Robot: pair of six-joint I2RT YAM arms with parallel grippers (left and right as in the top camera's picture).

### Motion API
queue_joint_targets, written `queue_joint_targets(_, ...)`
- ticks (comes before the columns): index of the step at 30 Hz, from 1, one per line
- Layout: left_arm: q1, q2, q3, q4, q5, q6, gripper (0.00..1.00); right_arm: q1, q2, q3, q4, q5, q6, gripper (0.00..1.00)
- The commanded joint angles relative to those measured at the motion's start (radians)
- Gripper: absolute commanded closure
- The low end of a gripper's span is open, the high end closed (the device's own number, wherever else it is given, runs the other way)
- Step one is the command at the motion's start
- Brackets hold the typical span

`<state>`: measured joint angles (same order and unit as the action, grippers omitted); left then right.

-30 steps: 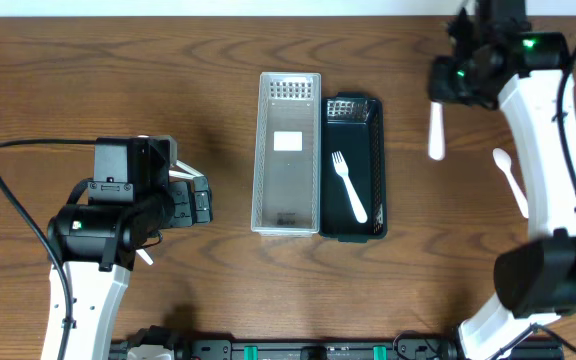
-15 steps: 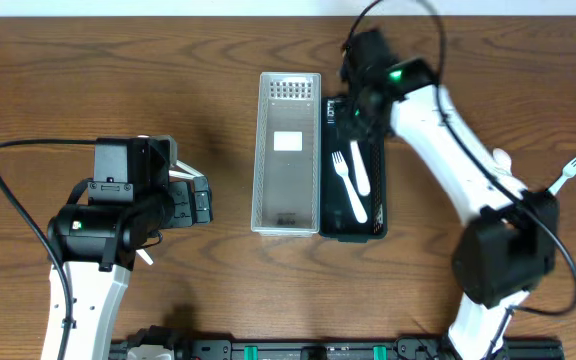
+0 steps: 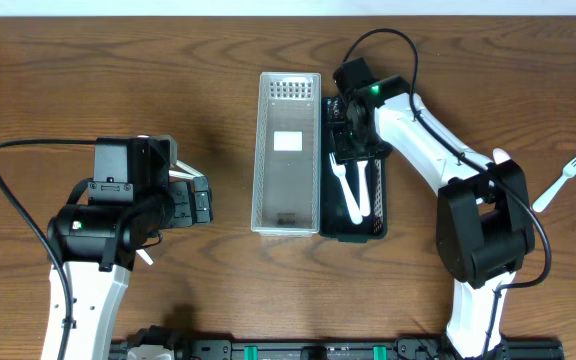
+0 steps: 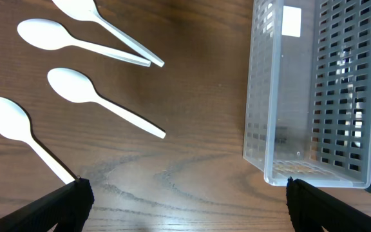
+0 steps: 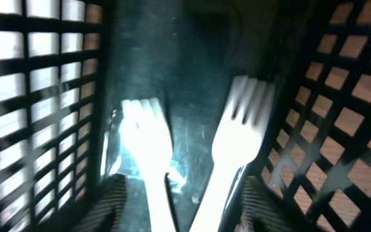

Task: Pack container
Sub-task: 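Carry the second fork into the green basket and release it, then move the right gripper to the white spoon and grasp it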

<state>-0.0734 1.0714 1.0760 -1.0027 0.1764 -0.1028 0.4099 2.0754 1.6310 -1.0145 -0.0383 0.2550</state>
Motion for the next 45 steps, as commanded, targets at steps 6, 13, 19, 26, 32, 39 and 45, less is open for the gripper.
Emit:
queue_joint_targets(6, 0.005, -0.003, 0.014, -0.004, -0.009, 0.016, 0.02, -0.1, -0.082, 0.354, -0.192, 0.084, -0.094, 0.28)
queue_joint_targets(13, 0.005, -0.003, 0.014, -0.003, -0.009, 0.016, 0.02, -0.391, -0.154, 0.484, -0.277, 0.102, -0.265, 0.11)
queue_joint_targets(19, 0.005, -0.003, 0.014, -0.003, -0.009, 0.016, 0.02, -0.621, -0.13, 0.407, -0.31, 0.082, -0.411, 0.08)
queue_joint_targets(26, 0.005, -0.003, 0.014, -0.003, -0.009, 0.016, 0.02, -0.727, -0.125, 0.137, -0.19, 0.079, -0.576, 0.05)
queue_joint_targets(32, 0.005, -0.003, 0.014, -0.004, -0.009, 0.016, 0.02, -0.783, -0.125, -0.041, -0.036, 0.073, -0.618, 0.03)
queue_joint_targets(39, 0.005, -0.003, 0.014, -0.006, -0.009, 0.016, 0.02, -0.811, -0.102, -0.121, 0.072, 0.056, -0.646, 0.03)
queue_joint_targets(45, 0.005, -0.003, 0.014, -0.011, -0.009, 0.016, 0.02, -0.806, -0.032, -0.121, 0.092, 0.056, -0.645, 0.04)
